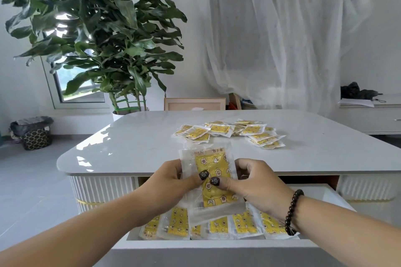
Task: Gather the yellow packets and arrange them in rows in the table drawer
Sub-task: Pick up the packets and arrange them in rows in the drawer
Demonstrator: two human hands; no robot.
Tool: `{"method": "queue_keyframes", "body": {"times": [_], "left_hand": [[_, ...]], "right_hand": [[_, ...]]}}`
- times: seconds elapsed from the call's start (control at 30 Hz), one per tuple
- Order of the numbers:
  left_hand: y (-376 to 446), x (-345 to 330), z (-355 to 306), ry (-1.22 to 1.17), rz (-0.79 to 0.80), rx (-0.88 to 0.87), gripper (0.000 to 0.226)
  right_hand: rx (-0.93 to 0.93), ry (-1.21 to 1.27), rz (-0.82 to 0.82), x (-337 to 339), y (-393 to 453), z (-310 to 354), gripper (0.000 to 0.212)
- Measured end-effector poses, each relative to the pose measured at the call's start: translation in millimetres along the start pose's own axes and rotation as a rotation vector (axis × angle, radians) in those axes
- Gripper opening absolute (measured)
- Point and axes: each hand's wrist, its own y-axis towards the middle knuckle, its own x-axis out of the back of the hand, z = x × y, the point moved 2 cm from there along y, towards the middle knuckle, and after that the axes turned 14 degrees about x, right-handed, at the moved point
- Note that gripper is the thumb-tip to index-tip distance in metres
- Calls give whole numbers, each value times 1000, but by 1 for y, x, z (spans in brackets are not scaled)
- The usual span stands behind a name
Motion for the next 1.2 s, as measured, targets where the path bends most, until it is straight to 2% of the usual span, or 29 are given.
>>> {"method": "queue_keyframes", "body": {"times": [0.2,0.33,0.47,0.53,0.63,0.7,0.8,0.87,0.97,1.03,1.13,1.17,1.2], "left_hand": [[-6,3,-5,3,56,-13,26],[-8,0,-5,49,91,-37,36],[-2,-3,3,72,178,-18,70],[5,-2,10,106,169,-5,79],[7,-2,15,146,116,4,89],[6,-6,12,159,68,8,79],[10,-12,9,205,-10,-59,12],[16,-11,13,231,-67,-41,26],[24,-10,20,264,-93,-24,31],[29,-10,26,289,-95,-8,32],[31,-14,32,345,-74,8,32],[33,-15,35,368,-70,7,31],[35,-16,37,387,-70,10,30]], "right_hand": [[-29,179,80,8,-2,2,48],[-45,143,85,10,-4,2,52],[-43,13,70,9,-6,0,50],[-43,26,77,8,-6,-1,51],[-65,157,118,5,-9,-3,29],[-71,151,146,8,-6,-3,25],[-94,134,143,30,7,-13,38],[-174,201,91,54,15,-28,30],[-312,197,32,86,20,-65,19],[-436,50,31,101,19,-100,21],[-597,-293,106,111,18,-146,55],[-623,-432,174,112,18,-157,57],[-639,-550,223,112,20,-163,47]]}}
